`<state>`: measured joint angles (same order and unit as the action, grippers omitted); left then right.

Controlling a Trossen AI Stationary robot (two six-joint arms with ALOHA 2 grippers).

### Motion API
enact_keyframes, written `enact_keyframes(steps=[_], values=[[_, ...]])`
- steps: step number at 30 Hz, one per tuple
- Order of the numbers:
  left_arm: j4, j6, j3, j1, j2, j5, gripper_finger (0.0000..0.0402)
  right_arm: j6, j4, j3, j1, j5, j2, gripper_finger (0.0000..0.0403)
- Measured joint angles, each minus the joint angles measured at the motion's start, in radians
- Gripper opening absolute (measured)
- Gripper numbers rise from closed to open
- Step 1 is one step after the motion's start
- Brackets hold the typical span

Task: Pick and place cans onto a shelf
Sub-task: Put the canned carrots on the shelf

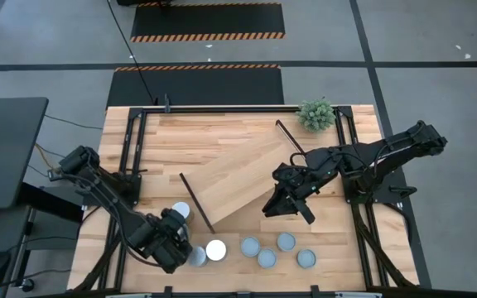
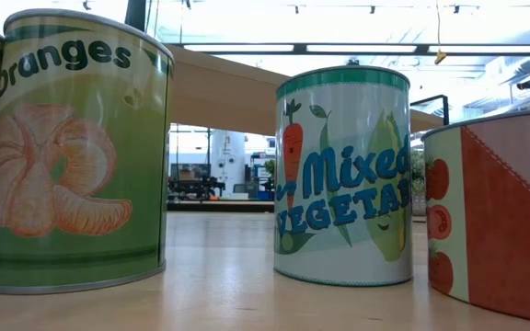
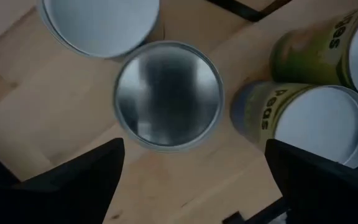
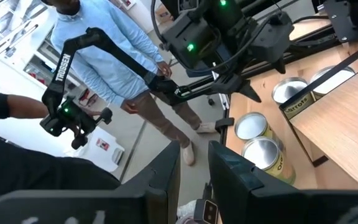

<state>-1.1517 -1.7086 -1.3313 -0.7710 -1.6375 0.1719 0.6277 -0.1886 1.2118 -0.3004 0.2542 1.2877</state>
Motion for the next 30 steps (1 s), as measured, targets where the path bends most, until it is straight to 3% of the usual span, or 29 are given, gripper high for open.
enact_keyframes(steps=[18, 30], values=[[-0.034, -0.138, -0.001, 0.003, -0.034, -0.009, 0.0396, -0.021, 0.001, 0.0, 0.004, -0.026, 0.002, 0.009], [-0.025, -0.14, 0.003, 0.008, -0.103, 0.007, 0.0396, -0.021, 0.019, 0.0, 0.004, -0.026, 0.002, 0.009]])
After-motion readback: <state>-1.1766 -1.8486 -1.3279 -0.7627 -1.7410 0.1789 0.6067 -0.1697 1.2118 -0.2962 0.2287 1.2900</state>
